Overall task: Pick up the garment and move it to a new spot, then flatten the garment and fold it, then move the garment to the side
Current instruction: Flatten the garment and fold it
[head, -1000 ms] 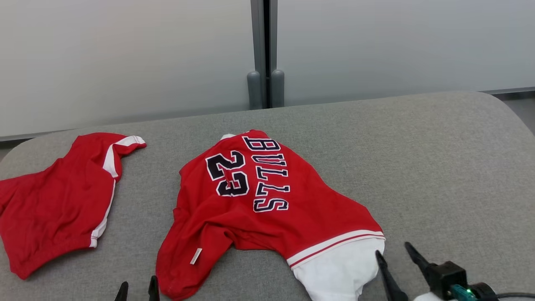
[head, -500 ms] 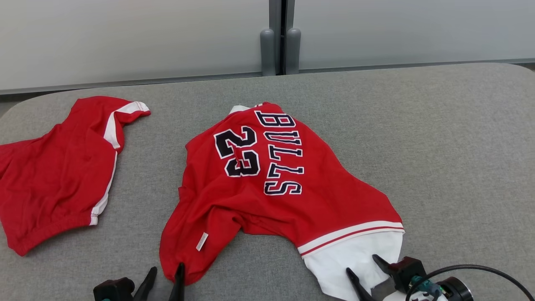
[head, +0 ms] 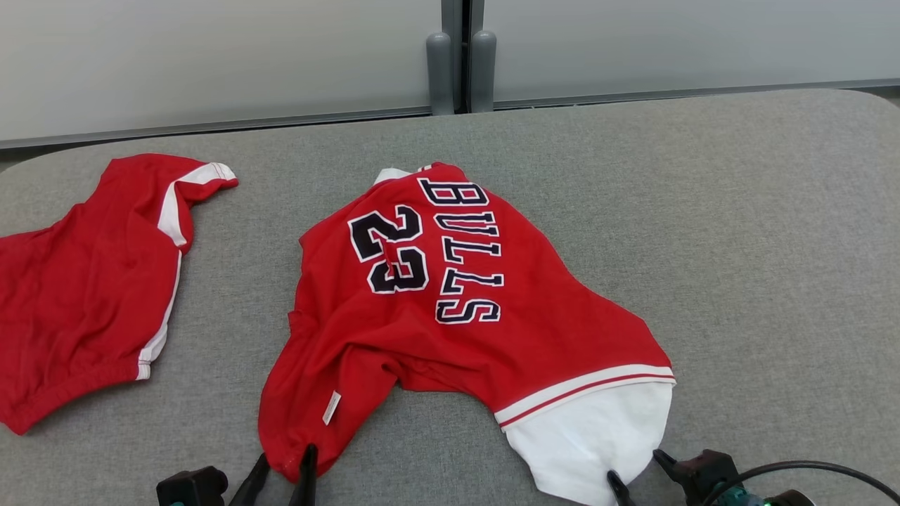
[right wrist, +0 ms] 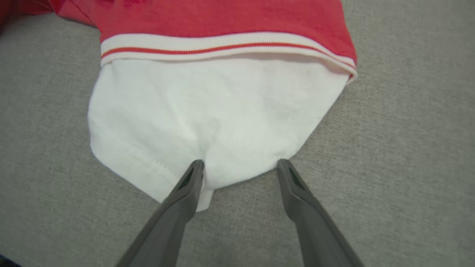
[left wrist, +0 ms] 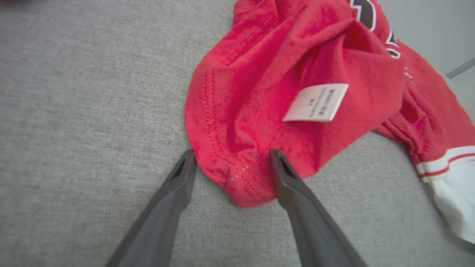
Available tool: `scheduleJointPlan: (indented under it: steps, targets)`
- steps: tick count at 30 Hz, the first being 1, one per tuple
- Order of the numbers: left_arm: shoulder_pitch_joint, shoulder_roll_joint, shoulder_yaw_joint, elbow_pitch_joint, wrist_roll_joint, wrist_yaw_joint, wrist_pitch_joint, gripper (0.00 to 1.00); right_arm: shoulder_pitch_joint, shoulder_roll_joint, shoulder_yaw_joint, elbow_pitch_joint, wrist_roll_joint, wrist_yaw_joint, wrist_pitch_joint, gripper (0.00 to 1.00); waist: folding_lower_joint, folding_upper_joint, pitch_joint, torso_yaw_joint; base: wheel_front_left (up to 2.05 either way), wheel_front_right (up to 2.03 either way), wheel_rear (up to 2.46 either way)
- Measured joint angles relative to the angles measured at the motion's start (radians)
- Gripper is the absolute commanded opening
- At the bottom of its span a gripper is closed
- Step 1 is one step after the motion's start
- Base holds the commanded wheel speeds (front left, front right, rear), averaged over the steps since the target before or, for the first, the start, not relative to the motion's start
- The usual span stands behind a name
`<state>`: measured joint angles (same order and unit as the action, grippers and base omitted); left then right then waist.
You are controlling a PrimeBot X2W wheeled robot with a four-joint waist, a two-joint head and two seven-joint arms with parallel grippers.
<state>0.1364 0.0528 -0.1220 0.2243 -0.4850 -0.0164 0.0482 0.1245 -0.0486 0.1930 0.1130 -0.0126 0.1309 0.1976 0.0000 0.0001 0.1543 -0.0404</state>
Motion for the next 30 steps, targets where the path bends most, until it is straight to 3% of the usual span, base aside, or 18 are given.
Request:
scheduleJointPlan:
  steps: [6,8,9,10,11,15,17,18,25,30]
  targets:
    - [0.011,0.001,-0.014,-0.038,-0.021,0.011,0.027,1.00,0.008,0.000,-0.005,-0.012,0.027,0.000,0.023,1.00,0.0000,0.0000,0.018,0.006,0.00,0.00,0.00]
    - [0.010,0.003,-0.025,-0.047,-0.017,0.013,0.032,0.37,0.004,0.000,0.001,-0.009,0.039,0.000,0.030,1.00,0.0000,0.0000,0.028,0.010,0.00,0.00,0.00]
    - [0.010,0.002,-0.025,-0.050,-0.019,0.013,0.032,0.00,-0.001,0.000,0.006,-0.004,0.056,0.000,0.030,1.00,0.0000,0.0000,0.034,0.012,0.00,0.00,0.00]
    - [0.008,0.004,-0.029,-0.050,-0.020,0.013,0.034,0.00,-0.010,-0.001,0.013,0.004,0.059,0.000,0.032,0.74,0.0000,0.0000,0.038,0.014,0.00,0.00,0.00]
    - [0.005,0.006,-0.036,-0.051,-0.020,0.007,0.040,0.00,-0.021,-0.001,0.016,0.011,0.084,0.000,0.031,0.00,0.0000,0.0000,0.040,0.016,0.00,0.00,0.00]
    - [0.014,0.004,-0.038,-0.092,-0.071,-0.018,0.073,0.00,-0.069,0.001,0.013,0.026,0.230,0.000,0.011,0.00,0.0000,0.0000,0.029,0.012,0.00,0.00,0.00]
    - [0.038,0.020,-0.021,-0.161,-0.091,-0.026,0.088,0.00,-0.073,0.002,-0.014,-0.032,0.316,0.000,0.003,0.00,0.0000,0.0000,0.018,0.005,0.00,0.00,0.00]
    - [0.058,0.051,0.007,-0.267,-0.115,-0.027,0.112,0.00,-0.076,-0.003,-0.043,-0.120,0.356,0.000,0.008,0.00,0.0000,0.0000,0.007,-0.006,0.00,0.00,0.00]
    - [0.122,0.120,0.098,-0.735,-0.231,-0.021,0.215,0.00,-0.075,-0.086,-0.186,-0.516,0.558,0.000,0.117,0.00,0.0000,0.0000,-0.010,-0.059,0.00,0.00,0.00]
    - [0.014,0.181,0.128,-0.978,-0.314,-0.008,0.334,0.00,-0.212,-0.154,-0.337,-0.711,0.719,0.000,0.245,0.00,0.0000,0.0000,0.031,-0.081,0.00,0.00,0.00]
